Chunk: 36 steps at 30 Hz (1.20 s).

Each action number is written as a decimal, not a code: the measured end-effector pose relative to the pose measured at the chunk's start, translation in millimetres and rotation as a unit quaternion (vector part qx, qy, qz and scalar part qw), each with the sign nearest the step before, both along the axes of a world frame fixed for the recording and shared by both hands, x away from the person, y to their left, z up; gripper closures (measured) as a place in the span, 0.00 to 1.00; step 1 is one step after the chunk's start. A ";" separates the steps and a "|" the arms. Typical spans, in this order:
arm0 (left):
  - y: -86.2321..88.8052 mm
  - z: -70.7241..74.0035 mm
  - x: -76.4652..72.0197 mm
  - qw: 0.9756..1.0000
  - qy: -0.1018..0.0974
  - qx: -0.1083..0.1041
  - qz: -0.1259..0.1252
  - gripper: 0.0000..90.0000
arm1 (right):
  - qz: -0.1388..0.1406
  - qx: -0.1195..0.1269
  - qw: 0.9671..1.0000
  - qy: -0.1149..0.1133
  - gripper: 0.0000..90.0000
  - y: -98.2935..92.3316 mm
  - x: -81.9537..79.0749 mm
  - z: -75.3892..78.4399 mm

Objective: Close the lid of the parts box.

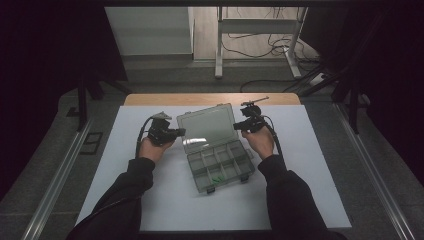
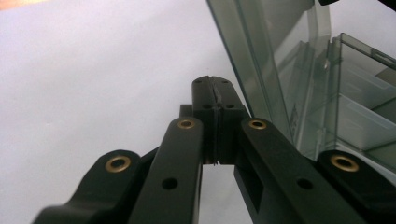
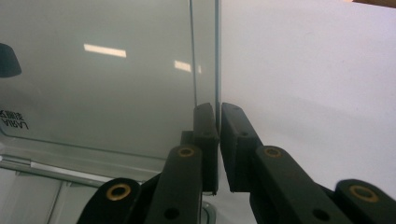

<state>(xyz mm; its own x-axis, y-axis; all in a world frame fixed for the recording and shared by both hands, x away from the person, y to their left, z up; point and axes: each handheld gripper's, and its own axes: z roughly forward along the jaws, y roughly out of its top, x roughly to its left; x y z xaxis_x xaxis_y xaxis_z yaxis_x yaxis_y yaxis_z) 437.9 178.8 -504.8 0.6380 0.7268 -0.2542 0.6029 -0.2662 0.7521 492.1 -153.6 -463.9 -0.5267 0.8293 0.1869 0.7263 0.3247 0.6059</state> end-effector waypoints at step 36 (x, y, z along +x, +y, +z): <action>-3.9 30.4 -25.5 0.999 0.006 0.008 -0.034 0.98 | 0.092 0.006 0.995 -0.033 0.99 -17.0 -50.3 28.9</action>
<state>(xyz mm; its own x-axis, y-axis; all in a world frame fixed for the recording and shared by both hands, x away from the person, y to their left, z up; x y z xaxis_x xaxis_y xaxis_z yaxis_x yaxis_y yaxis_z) 412.4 174.9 -474.5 0.6829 0.6860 -0.2510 0.5923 -0.3188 0.7400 441.9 -170.6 -435.0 -0.6815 0.7152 0.1552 0.6130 0.4420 0.6549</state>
